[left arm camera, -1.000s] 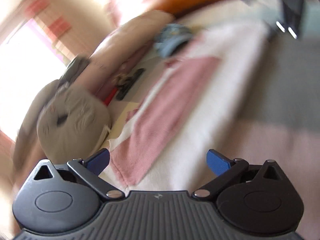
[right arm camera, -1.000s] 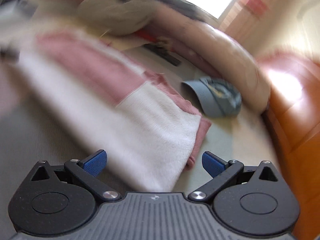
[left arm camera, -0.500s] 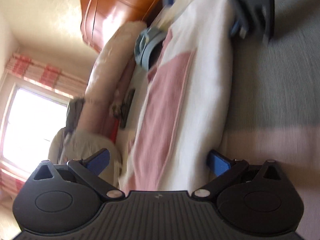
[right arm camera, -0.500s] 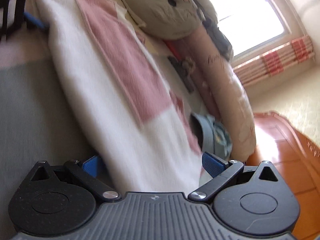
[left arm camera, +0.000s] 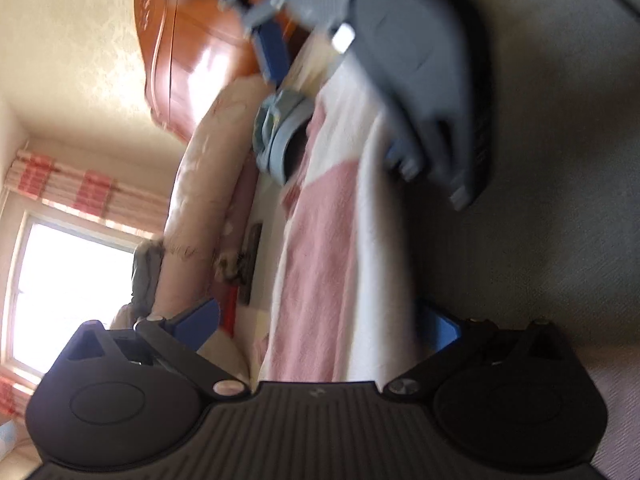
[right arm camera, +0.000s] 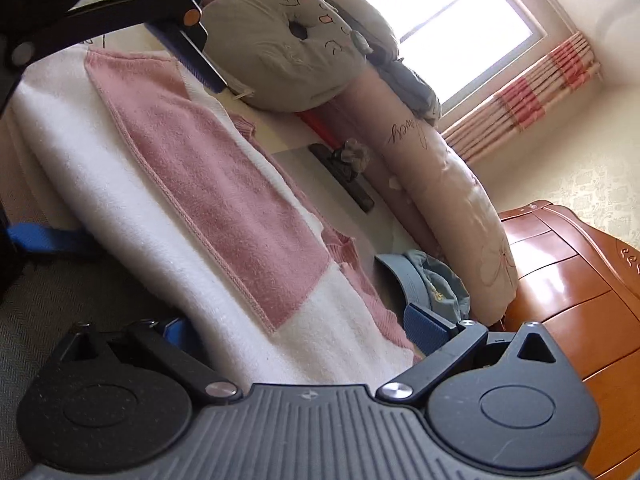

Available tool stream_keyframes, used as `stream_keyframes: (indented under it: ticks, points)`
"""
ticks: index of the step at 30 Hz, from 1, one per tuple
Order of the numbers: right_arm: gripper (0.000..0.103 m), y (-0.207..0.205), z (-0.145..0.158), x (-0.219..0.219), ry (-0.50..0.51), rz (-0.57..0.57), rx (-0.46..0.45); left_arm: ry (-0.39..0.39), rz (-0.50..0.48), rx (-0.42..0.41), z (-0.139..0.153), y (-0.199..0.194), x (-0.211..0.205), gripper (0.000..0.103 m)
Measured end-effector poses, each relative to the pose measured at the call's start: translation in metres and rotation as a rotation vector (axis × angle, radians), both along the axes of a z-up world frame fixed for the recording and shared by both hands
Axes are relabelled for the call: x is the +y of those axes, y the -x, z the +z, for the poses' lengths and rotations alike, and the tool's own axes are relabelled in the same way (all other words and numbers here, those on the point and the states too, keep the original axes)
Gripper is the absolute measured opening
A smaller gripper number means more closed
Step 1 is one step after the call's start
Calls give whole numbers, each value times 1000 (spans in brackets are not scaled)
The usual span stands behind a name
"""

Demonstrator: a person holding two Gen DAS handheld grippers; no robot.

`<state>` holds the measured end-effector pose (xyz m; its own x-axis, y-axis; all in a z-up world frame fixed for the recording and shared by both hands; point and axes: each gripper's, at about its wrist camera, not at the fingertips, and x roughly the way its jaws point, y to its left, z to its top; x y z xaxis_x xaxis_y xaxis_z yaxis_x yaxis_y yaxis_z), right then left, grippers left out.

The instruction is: Fold clothes

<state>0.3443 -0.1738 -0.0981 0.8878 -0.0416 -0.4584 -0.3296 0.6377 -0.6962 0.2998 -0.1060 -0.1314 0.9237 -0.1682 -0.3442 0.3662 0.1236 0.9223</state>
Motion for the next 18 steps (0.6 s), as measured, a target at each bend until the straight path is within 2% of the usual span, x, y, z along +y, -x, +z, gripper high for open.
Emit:
stream_keyframes:
  ticks: [4,6,8,11,14,18]
  points:
    - [103,6,-11,-3,38,16,25,-101,64,-60,-8,-7,15,102]
    - [103,6,-21,-7,75,13,50,-114,79,-70,-9,-8,27,102]
    - [103,10,-28,-16,105,24,24,-126,95,-80,-9,-10,38,102]
    - [103,14,-25,-36,81,3,47,-175,78,-107,-14,-3,46,102]
    - [103,17,-26,-50,101,-20,48,-276,57,-144,-20,-6,50,102]
    - [103,13,-28,-55,120,-42,39,-266,108,-135,-23,-16,46,102]
